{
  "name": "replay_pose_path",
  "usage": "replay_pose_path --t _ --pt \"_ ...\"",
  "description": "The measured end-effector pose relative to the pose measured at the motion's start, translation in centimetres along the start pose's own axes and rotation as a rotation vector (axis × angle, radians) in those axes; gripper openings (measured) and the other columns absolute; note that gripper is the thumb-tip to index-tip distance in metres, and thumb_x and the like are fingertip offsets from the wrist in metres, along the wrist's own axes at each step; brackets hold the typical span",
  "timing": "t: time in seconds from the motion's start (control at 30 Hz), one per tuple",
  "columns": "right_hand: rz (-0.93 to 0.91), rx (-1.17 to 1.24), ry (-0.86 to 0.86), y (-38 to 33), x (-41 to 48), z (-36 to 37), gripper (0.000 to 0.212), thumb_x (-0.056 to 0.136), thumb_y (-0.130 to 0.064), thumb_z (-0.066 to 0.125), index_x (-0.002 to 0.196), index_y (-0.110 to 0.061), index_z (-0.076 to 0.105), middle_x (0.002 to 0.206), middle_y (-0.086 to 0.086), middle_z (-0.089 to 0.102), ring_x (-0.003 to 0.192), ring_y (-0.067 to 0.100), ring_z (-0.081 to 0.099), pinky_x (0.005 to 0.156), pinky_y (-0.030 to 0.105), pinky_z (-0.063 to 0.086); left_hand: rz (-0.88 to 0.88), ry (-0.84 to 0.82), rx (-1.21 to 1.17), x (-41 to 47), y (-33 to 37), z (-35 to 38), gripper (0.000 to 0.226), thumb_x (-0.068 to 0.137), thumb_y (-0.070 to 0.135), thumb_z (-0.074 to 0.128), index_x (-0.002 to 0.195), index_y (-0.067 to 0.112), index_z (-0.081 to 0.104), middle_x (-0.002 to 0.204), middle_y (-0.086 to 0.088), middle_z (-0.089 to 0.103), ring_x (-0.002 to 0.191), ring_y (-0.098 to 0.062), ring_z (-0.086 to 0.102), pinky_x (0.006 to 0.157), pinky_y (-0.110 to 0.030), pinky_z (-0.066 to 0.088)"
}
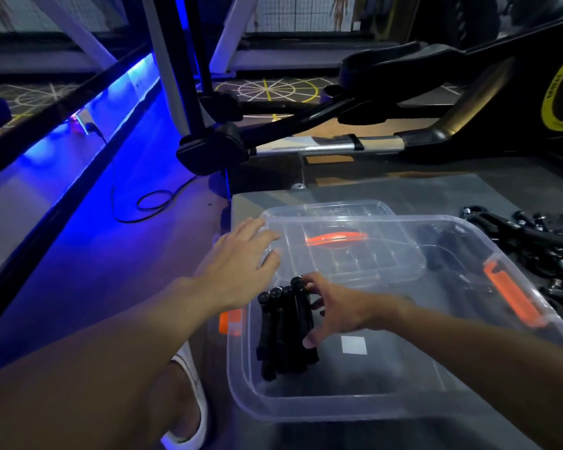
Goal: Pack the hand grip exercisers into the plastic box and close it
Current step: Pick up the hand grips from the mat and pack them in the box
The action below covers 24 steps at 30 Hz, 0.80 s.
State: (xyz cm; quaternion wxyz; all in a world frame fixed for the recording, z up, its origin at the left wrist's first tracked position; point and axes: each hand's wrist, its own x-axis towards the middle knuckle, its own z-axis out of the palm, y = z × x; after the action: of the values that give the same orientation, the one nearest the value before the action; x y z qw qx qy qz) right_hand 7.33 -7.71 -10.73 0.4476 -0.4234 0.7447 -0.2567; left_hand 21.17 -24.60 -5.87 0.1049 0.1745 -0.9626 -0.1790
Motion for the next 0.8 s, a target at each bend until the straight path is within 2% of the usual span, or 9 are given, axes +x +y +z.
replay_pose_path --t 0.1,0.27,0.4,0.53,0.63,0.8 --pt "0.012 0.013 -0.021 0.3 0.8 0.1 0.095 0.062 -0.011 0.09 0.134 -0.027 0.03 0.133 -0.009 0.045 0.117 0.015 0.052 0.1 0.033 0.048 -0.005 -0.005 -0.037 0.0 0.0 0.5 0.063 0.09 0.054 0.021 0.14 0.024 0.043 0.157 -0.002 0.026 0.146 -0.018 0.021 0.116 -0.051 0.026" --pt "0.052 0.137 -0.084 1.1 1.4 -0.1 0.095 0.065 -0.001 0.086 0.136 -0.025 0.028 0.133 -0.011 0.049 0.118 0.012 0.054 0.096 0.024 0.047 -0.015 -0.001 -0.059 0.0 0.6 0.3 0.06 0.091 0.047 0.024 0.14 0.018 0.043 0.156 -0.004 0.025 0.146 -0.016 0.018 0.116 -0.048 0.026" --pt "0.07 0.185 -0.118 1.8 1.6 -0.1 0.094 0.065 0.001 0.084 0.136 -0.028 0.03 0.134 -0.009 0.052 0.122 0.012 0.051 0.099 0.026 0.044 -0.025 -0.011 -0.065 -0.1 0.8 0.2 0.059 0.091 0.044 0.026 0.14 0.017 0.043 0.155 -0.004 0.025 0.146 -0.016 0.017 0.115 -0.048 0.027" --pt "0.061 0.215 -0.12 2.2 1.8 -0.1 0.098 0.063 0.0 0.086 0.137 -0.032 0.03 0.136 -0.009 0.051 0.127 0.014 0.048 0.106 0.033 0.041 -0.021 -0.024 -0.053 -0.2 0.8 0.1 0.059 0.09 0.045 0.027 0.139 0.016 0.043 0.155 -0.005 0.025 0.146 -0.018 0.018 0.115 -0.047 0.027" --pt "0.06 0.227 -0.1 3.0 2.1 0.7 0.102 0.06 0.004 0.086 0.137 -0.033 0.03 0.138 -0.009 0.05 0.126 0.012 0.05 0.106 0.032 0.042 -0.029 -0.034 -0.06 -0.2 0.8 0.1 0.059 0.089 0.046 0.028 0.139 0.017 0.042 0.156 -0.005 0.024 0.146 -0.018 0.017 0.116 -0.045 0.026" --pt "0.078 0.187 -0.061 4.5 2.6 1.8 0.118 0.051 -0.009 0.092 0.144 -0.031 0.023 0.146 -0.011 0.042 0.129 0.013 0.047 0.11 0.037 0.039 -0.025 -0.026 -0.059 -0.2 0.7 0.1 0.058 0.089 0.046 0.028 0.138 0.018 0.043 0.155 -0.005 0.024 0.147 -0.018 0.017 0.116 -0.046 0.026"
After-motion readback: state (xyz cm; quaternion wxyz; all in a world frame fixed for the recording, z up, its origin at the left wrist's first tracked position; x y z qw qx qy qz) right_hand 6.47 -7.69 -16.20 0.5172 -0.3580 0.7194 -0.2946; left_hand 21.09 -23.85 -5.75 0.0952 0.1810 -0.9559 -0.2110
